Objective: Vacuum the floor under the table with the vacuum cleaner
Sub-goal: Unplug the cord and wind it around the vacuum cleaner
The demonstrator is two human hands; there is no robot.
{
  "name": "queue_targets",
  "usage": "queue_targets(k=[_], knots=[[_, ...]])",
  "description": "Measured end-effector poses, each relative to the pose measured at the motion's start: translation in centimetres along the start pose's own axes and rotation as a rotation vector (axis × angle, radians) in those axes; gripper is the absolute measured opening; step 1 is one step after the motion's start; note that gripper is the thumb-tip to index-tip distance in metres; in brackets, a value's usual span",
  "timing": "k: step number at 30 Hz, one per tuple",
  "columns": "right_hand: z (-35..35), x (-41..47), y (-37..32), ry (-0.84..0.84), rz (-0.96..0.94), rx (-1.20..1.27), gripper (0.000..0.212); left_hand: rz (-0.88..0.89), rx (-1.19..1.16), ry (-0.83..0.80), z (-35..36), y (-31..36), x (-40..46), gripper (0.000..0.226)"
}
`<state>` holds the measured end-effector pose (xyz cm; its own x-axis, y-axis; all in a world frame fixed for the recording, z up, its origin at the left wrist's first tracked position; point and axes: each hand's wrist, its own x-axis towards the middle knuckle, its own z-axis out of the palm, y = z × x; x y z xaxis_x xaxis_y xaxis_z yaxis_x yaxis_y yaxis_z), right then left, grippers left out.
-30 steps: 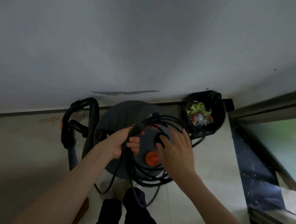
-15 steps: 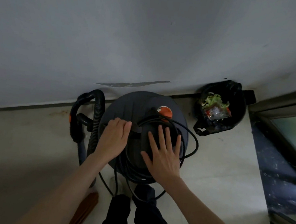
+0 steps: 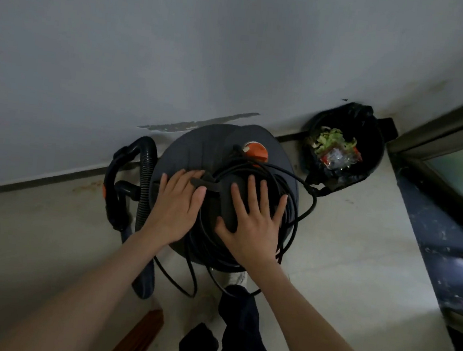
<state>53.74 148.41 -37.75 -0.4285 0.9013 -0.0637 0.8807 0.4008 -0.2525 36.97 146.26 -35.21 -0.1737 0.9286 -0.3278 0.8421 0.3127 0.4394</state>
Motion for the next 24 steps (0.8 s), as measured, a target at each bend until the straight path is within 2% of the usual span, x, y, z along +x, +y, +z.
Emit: queue_targets(k=[5, 12, 24], knots=[[0.4, -0.6, 0.6, 0.072, 0.018, 0.039, 0.068, 0.017, -0.102, 0.074, 1.2, 0.7, -0.3, 0.064], [0.4, -3.0, 2.8, 0.094, 0.019, 0.027, 0.066, 0.043, -0.091, 0.113, 3.5, 2.8, -1.9, 0.080], [-2.4, -10.4, 13.6, 0.102, -0.009, -0.070, 0.061, 0.059, -0.082, 0.086, 11.0, 12.3, -6.6, 0.079]])
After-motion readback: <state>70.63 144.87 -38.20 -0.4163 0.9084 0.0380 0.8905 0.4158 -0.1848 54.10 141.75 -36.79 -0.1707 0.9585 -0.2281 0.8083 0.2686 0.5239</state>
